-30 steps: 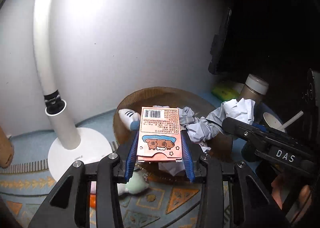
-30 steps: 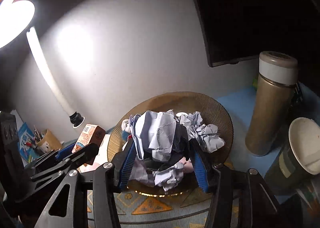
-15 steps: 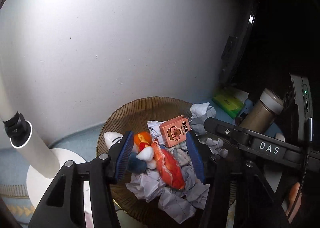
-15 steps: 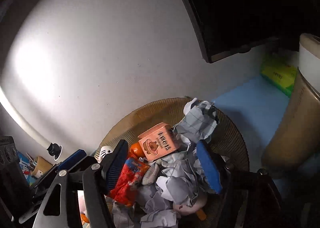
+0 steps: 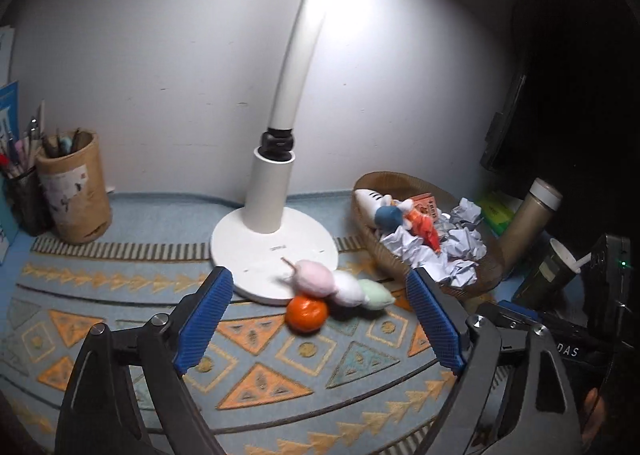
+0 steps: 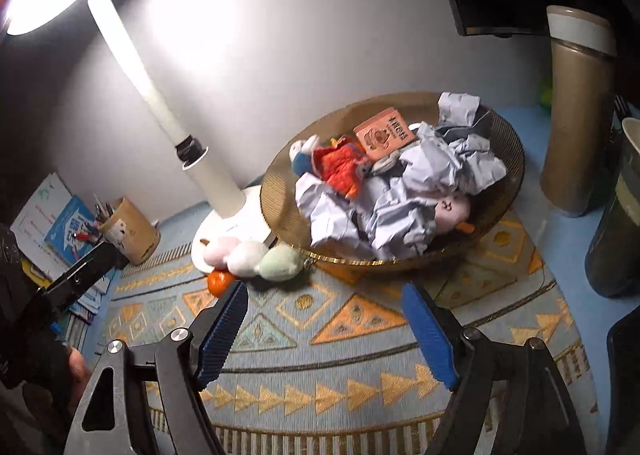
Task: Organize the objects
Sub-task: 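Withdraw both grippers back over the rug toward the lamp base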
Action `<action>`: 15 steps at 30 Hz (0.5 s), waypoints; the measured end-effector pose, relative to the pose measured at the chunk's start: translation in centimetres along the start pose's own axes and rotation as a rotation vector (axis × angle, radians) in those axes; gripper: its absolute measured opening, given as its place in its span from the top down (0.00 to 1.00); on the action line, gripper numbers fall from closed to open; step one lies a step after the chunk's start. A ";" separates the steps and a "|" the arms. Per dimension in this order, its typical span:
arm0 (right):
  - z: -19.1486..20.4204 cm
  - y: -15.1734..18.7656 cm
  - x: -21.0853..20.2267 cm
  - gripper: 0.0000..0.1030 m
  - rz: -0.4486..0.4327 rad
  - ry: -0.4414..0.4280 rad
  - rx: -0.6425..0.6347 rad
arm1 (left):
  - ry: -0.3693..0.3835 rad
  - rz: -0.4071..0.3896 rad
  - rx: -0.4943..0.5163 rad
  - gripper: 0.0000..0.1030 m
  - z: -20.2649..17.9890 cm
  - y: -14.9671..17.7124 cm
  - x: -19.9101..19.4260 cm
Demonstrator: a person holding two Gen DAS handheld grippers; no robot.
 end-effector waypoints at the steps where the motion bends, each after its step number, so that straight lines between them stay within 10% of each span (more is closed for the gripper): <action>1: 0.5 1.2 0.6 0.22 0.013 0.007 -0.012 | -0.039 0.009 0.018 0.15 0.7 1.1 -0.1; 15: 2.9 5.0 4.0 0.22 0.003 0.128 -0.207 | -0.068 0.138 -0.112 0.15 5.7 8.4 2.7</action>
Point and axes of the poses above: each gripper's, at about its wrist camera, not at the fingertips, and x roughly the way its jaws point, z to its left, y to its underside, the point moved 10 cm from there along x, roughly the way its jaws point, and after that the axes turned 4 degrees about y, right-handed, at the moved point
